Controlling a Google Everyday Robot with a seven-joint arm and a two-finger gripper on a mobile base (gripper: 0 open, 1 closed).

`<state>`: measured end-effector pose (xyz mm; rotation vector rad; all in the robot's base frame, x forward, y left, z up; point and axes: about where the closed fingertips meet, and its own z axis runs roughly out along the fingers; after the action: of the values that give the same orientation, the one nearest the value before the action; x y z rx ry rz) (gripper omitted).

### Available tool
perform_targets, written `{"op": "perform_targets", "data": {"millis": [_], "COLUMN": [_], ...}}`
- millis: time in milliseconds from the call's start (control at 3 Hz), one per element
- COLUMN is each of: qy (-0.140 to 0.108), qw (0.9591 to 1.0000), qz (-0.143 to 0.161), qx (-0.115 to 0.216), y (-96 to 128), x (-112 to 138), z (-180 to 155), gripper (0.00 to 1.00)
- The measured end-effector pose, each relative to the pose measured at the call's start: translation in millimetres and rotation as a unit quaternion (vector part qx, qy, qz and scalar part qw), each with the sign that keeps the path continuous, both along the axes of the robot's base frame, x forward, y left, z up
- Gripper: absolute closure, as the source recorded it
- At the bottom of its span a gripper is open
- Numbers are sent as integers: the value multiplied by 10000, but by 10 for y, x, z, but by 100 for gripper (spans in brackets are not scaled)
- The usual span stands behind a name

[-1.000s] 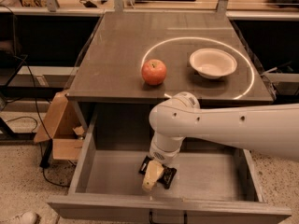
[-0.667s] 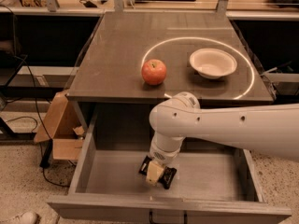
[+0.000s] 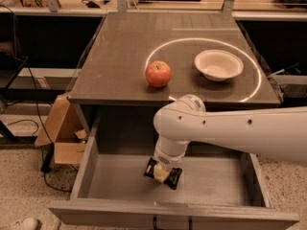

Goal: Pick rxbar chocolate from top drawer and place on counter

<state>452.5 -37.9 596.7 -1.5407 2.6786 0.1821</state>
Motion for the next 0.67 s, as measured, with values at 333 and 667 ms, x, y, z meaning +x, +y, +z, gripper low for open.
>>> {"op": "perform_targets", "data": {"millis": [333,667], "qy": [6,50], "qw": [10000,9999], "qz": [28,52], "qx": [36,73], "y": [-6,-6], "x": [-19,-32], "z": [-9,3], "gripper": [95,100]}}
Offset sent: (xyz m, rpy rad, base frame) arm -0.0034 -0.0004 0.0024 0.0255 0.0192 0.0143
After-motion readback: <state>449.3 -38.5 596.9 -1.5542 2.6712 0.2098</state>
